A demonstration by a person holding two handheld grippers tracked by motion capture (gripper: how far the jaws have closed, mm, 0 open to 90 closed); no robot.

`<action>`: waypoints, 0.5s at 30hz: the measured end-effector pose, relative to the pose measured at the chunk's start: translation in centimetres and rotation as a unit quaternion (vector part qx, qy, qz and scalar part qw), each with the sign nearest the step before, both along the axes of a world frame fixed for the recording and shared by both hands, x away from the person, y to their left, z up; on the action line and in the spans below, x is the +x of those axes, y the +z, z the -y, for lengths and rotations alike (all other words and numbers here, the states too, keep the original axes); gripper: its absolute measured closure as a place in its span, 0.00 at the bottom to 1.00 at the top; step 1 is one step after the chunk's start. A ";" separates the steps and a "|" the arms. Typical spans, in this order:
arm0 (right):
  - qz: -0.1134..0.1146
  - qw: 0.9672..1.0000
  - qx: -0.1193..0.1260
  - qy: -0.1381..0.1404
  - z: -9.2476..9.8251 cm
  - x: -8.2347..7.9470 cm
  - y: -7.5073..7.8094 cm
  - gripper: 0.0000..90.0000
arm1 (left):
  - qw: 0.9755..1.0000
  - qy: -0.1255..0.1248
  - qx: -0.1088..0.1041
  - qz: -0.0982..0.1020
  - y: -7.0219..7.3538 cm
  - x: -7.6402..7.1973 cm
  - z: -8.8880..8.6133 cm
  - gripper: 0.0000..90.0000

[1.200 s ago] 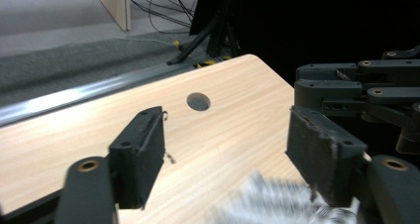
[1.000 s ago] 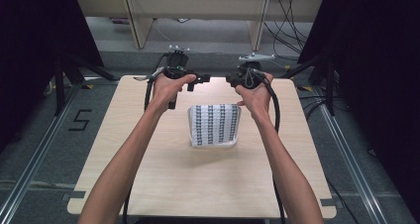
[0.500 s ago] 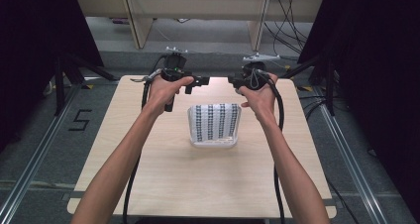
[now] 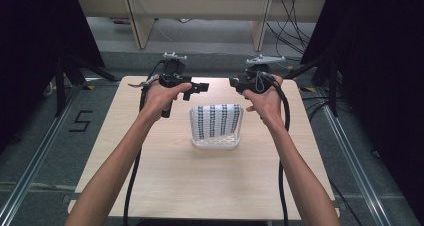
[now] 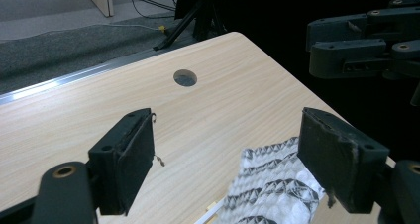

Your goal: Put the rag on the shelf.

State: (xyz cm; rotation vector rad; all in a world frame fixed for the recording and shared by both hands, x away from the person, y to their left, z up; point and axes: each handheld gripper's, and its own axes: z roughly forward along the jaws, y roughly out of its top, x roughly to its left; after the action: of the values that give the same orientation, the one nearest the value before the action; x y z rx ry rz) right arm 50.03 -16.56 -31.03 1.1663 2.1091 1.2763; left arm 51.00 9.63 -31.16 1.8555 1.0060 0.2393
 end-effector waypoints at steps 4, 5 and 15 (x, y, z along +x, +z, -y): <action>-0.010 1.000 0.002 -0.003 0.3 -0.4 -0.2 0.67 | 1.000 -0.002 0.001 0.004 0.0 -0.4 -0.3 0.24; -0.003 1.000 -0.001 0.002 0.4 -0.3 -0.3 0.66 | 1.000 -0.003 0.001 0.003 0.0 -0.5 -0.4 0.24; -0.008 1.000 0.010 0.002 1.2 -0.9 -0.4 0.59 | 1.000 -0.019 0.005 0.011 -0.1 -1.5 -0.5 0.24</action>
State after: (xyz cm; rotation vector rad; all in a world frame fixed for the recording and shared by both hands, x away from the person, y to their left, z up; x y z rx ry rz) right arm 49.09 -17.74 -31.41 1.1849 2.1158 1.2976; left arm 49.48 10.09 -31.29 1.8748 0.9548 0.2416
